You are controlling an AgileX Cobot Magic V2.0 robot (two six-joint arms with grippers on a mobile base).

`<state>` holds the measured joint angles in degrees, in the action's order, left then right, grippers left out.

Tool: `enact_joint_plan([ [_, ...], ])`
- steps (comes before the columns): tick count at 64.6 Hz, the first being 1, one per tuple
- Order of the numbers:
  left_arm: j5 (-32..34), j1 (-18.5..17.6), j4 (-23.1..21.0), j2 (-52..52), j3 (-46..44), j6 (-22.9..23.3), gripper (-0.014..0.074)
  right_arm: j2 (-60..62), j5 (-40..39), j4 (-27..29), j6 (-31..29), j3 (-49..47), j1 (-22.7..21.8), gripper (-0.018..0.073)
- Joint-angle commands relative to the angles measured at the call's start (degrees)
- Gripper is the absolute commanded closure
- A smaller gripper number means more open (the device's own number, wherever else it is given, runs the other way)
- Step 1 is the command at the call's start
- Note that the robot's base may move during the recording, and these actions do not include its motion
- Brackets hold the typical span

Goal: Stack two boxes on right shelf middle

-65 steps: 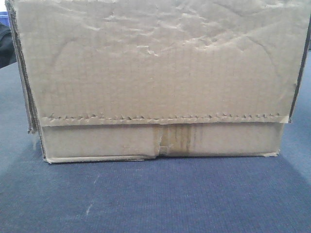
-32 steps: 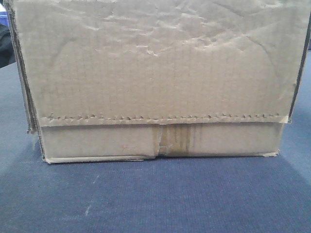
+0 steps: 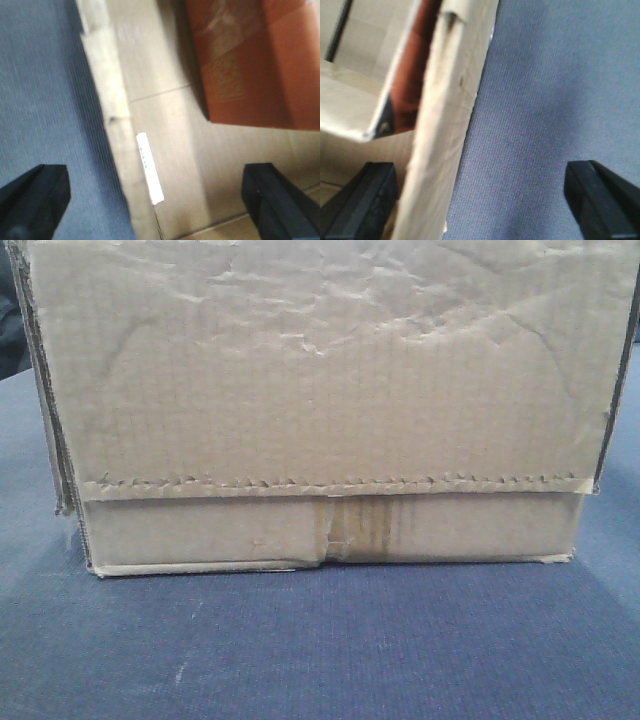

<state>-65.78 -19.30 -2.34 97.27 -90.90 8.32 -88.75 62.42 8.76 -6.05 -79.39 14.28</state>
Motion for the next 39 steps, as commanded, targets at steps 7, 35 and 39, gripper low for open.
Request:
enact_joint_plan([
  [7, -1.87, -0.32, 0.06, -0.05, -0.06, 0.99, 0.0344, 0.19, 0.09, -0.06, -0.49, -0.55, 0.15, 0.0379],
  [35, -2.4, -0.32, 0.33, -1.43, -0.55, 2.83, 0.0708, 1.78, 0.23, -0.06, 0.38, -0.55, 0.15, 0.0711],
  [39, -2.4, -0.32, 0.62, -2.04, -1.65, 2.97, 0.0708, 3.27, -0.47, -0.06, 0.55, -0.55, 0.15, 0.0711],
])
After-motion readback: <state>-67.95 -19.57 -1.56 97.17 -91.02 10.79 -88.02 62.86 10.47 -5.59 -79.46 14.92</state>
